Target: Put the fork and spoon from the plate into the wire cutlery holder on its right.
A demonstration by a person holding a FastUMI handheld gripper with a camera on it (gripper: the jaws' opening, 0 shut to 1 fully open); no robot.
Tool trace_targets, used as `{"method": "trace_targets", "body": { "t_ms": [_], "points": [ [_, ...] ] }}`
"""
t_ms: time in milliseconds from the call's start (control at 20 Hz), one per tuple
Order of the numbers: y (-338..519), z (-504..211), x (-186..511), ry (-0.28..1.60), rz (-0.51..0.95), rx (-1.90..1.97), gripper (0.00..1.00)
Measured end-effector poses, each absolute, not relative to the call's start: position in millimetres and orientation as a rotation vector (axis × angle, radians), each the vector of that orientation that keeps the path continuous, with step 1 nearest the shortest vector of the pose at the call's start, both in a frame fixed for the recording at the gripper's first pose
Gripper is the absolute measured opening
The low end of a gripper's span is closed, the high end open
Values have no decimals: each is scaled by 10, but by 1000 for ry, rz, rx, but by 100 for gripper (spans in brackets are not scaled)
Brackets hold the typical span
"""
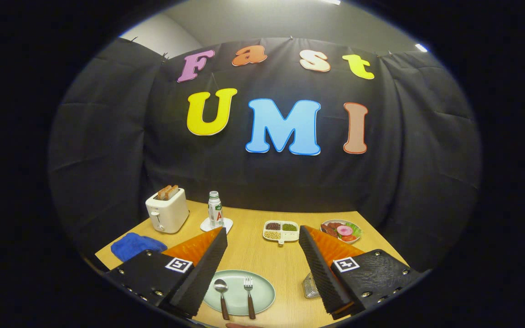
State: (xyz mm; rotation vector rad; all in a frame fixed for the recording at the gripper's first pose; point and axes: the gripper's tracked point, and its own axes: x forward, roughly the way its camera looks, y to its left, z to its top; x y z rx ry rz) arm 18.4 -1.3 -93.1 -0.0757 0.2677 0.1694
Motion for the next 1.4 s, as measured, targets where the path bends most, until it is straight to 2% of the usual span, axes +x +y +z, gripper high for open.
{"method": "trace_targets", "body": {
  "t_ms": [600,1400],
  "points": [
    [32,-2035,6,626,244,-187,97],
    [77,-3362,-271,957,388,-420,93]
  ]
}}
